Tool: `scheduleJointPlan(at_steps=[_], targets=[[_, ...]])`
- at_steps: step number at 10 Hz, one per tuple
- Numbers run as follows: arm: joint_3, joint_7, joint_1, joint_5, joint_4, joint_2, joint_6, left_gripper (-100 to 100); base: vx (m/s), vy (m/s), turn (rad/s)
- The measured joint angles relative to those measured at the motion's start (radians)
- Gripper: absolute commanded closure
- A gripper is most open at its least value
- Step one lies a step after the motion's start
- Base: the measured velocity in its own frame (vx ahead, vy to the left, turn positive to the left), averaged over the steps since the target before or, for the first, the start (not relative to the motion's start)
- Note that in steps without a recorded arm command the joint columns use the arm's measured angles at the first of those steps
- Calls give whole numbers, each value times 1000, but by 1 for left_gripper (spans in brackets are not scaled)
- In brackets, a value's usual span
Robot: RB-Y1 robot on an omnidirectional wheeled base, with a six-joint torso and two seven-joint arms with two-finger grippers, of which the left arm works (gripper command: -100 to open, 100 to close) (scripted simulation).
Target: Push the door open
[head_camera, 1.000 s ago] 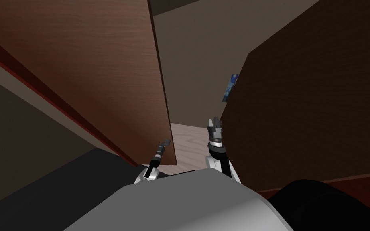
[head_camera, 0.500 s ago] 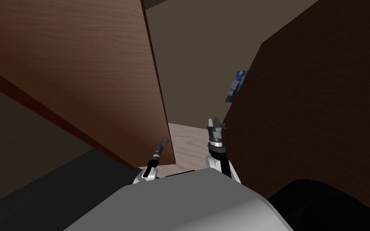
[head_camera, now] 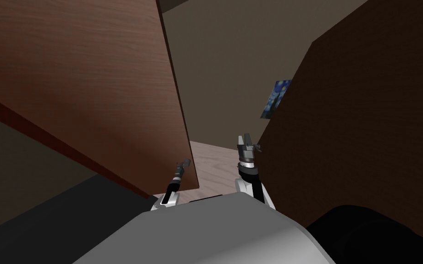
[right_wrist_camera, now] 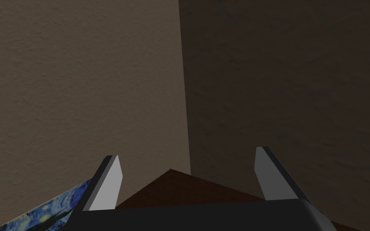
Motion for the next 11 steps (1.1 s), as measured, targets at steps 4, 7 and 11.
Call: scheduleJointPlan(at_steps=[4, 7, 11], targets=[[49, -25, -33, 25, 63, 2, -23, 100, 167, -103, 51], [77, -39, -31, 39, 59, 5, -20, 100, 137, -68, 39], [93, -42, -18, 35, 49, -1, -15, 100, 164, -33, 75]])
